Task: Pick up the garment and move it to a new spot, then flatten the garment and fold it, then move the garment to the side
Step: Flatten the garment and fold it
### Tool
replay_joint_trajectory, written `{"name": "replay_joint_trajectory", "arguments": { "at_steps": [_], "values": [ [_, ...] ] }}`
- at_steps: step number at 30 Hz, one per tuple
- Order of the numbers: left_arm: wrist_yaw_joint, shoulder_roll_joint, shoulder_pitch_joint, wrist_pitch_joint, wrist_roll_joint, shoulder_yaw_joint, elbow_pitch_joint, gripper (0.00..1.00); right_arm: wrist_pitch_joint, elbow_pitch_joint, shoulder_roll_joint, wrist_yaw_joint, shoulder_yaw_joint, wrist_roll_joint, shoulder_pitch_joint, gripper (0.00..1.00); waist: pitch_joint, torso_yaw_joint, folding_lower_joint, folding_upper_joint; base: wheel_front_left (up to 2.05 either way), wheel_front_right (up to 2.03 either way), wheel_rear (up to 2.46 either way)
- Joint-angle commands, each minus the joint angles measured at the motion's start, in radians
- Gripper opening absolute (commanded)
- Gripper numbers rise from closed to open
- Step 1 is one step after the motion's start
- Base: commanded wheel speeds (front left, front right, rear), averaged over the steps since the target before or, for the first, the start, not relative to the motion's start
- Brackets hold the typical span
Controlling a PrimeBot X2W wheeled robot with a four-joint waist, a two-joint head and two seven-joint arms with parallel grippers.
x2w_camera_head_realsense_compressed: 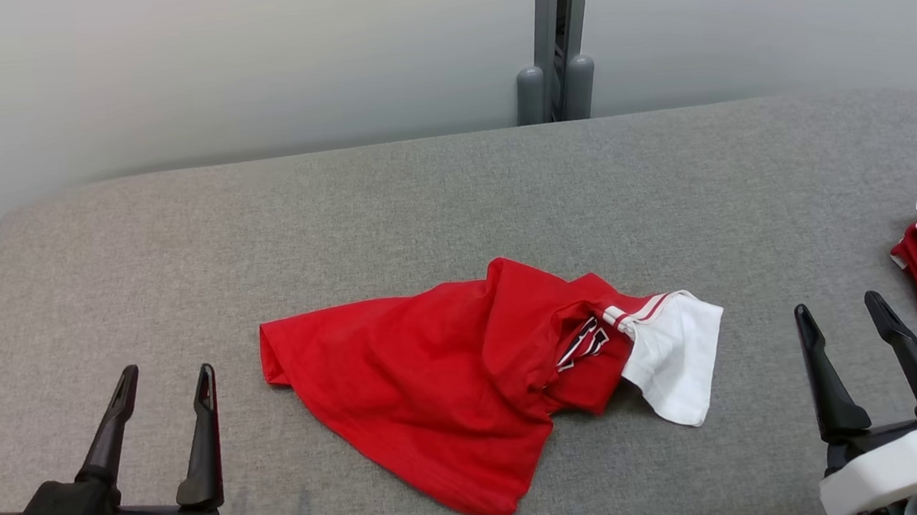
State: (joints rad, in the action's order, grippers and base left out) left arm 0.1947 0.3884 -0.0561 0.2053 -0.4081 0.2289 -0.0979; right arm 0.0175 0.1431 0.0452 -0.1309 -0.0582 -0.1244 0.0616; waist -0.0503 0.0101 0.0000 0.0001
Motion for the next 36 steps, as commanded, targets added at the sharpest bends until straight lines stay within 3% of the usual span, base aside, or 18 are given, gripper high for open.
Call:
{"name": "replay_joint_trajectory", "arguments": {
  "at_steps": [1, 27, 30, 36],
  "values": [
    [0.0, 0.005, -0.007, -0.003, -0.005, -0.001, -0.004, 1.0, 0.003, 0.007, 0.005, 0.0, -0.004, -0.003, 0.009, 1.0, 0.007, -0.001, 0.0, -0.0001, 0.0, 0.0, 0.0],
    [0.015, 0.013, 0.0, -0.049, -0.003, 0.035, -0.047, 1.0, 0.015, 0.042, 0.005, 0.0, -0.029, -0.023, 0.017, 1.0, 0.012, 0.001, 0.0, -0.0001, 0.0, 0.0, 0.0],
    [0.006, 0.01, 0.015, -0.069, 0.009, 0.065, -0.058, 1.0, 0.016, 0.044, 0.005, 0.0, -0.029, -0.021, 0.016, 1.0, 0.007, 0.004, 0.0, -0.0001, 0.0, 0.0, 0.0],
    [-0.073, -0.012, 0.058, -0.127, 0.012, 0.179, -0.02, 1.0, 0.023, 0.053, 0.005, 0.0, -0.016, -0.017, 0.005, 1.0, -0.035, 0.004, 0.0, -0.0001, 0.0, 0.0, 0.0]
  ]
}}
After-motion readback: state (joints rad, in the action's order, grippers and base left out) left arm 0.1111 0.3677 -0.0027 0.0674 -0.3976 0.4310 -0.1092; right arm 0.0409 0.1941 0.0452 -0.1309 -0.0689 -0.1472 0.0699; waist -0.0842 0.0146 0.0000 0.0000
